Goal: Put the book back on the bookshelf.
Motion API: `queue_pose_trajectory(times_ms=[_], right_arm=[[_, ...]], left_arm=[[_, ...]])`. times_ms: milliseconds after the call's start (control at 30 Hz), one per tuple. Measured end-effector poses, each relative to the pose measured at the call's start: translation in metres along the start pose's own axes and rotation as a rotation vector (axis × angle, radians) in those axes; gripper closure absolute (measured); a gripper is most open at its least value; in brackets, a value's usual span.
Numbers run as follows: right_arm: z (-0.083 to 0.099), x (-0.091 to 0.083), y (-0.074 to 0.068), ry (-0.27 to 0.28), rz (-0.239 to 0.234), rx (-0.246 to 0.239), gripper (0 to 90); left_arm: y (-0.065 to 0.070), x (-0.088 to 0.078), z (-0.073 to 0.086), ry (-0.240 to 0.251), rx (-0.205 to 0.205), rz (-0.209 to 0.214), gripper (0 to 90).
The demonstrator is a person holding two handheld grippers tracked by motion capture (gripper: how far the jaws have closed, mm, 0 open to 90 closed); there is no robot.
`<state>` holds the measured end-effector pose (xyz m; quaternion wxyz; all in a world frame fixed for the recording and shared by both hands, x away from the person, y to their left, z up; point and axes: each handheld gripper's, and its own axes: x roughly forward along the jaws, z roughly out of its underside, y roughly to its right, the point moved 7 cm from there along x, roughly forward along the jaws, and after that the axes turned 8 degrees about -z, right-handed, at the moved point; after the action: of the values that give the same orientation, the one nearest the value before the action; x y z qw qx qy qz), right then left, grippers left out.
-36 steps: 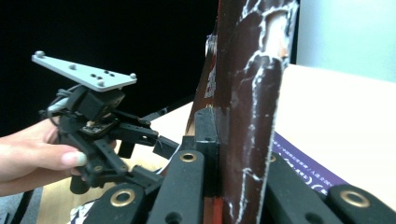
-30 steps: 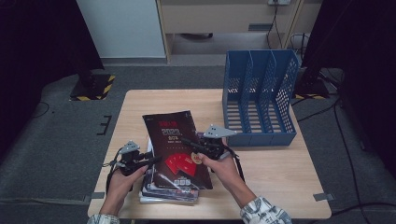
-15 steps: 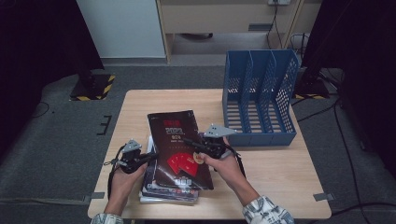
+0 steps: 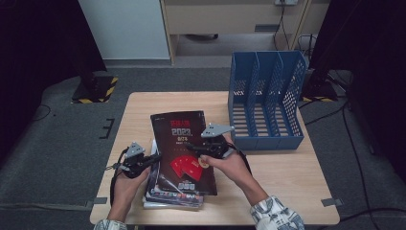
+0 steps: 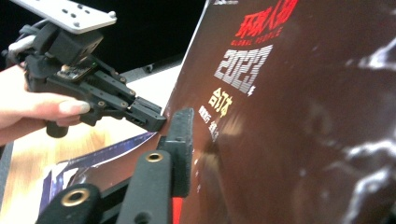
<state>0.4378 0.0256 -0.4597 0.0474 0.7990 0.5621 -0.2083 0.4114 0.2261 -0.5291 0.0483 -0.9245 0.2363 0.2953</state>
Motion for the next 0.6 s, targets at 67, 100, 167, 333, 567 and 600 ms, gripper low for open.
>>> queue_pose_trajectory(times_ms=[67,100,167,333,567,600], right_arm=[[-0.001,0.0,0.001,0.008,0.006,0.019,75.2],[0.0,0.0,0.002,0.009,0.014,0.013,78.7],[0.0,0.0,0.003,0.014,0.01,0.016,79.2],[0.002,-0.002,0.002,0.045,0.013,-0.001,83.3],[-0.004,-0.008,-0.006,0.096,-0.008,-0.055,86.2],[-0.006,-0.01,-0.008,0.109,-0.019,-0.062,86.2]], left_arm=[[-0.001,-0.001,-0.001,0.006,-0.002,0.0,85.3],[-0.002,-0.002,-0.001,0.008,-0.005,0.002,85.4],[-0.001,-0.002,-0.001,0.013,-0.007,0.005,85.4],[0.0,-0.002,-0.002,0.027,-0.023,0.014,84.7],[0.003,0.004,0.0,0.041,-0.088,0.074,54.3],[0.004,0.004,0.0,0.045,-0.087,0.078,51.6]])
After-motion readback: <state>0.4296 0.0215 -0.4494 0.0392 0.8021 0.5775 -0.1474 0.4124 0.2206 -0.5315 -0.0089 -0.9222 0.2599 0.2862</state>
